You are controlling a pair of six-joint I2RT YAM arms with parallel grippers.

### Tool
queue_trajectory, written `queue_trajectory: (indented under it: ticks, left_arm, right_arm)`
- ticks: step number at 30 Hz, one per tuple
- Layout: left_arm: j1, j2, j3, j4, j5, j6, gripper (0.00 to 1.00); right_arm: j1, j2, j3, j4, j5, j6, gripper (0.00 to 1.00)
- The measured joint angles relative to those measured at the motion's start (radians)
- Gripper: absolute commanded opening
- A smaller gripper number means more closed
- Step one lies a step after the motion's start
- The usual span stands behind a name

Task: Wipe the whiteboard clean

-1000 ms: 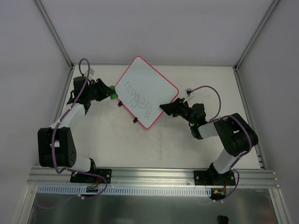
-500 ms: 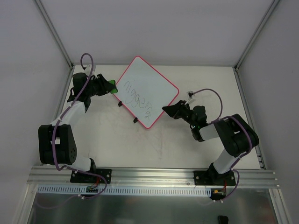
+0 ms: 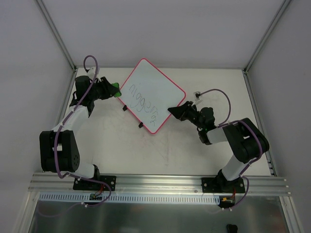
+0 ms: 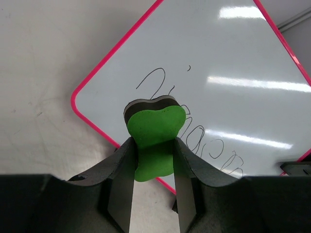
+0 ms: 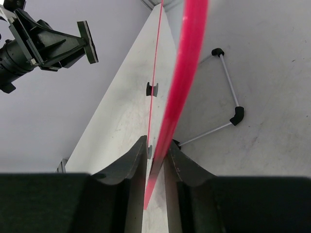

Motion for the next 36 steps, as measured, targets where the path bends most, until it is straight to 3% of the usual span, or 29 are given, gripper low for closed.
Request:
queue_trajectory:
  ticks: [2,3,16,36]
  left_arm:
    - [0.000,-0.004,-0.001,0.005,0.001,0.018,0.00]
    - [0.000,-0.003,0.000,0.008,0.002,0.028,0.00]
    - [0.006,0.230,0.167,0.013,0.214,0.148,0.00]
    - [-0.009,0.484,0.357,-0.026,0.190,0.278,0.00]
  right_arm:
    - [0.000,0.004,0.009,-0.001,-0.003,0.000,0.12]
    - [0.000,0.009,0.014,-0.001,-0.006,0.005,0.00]
    - [0.002,0.023,0.023,0.004,-0.011,0.033,0.00]
    - [0.007,0.023,0.023,0.009,-0.018,0.022,0.00]
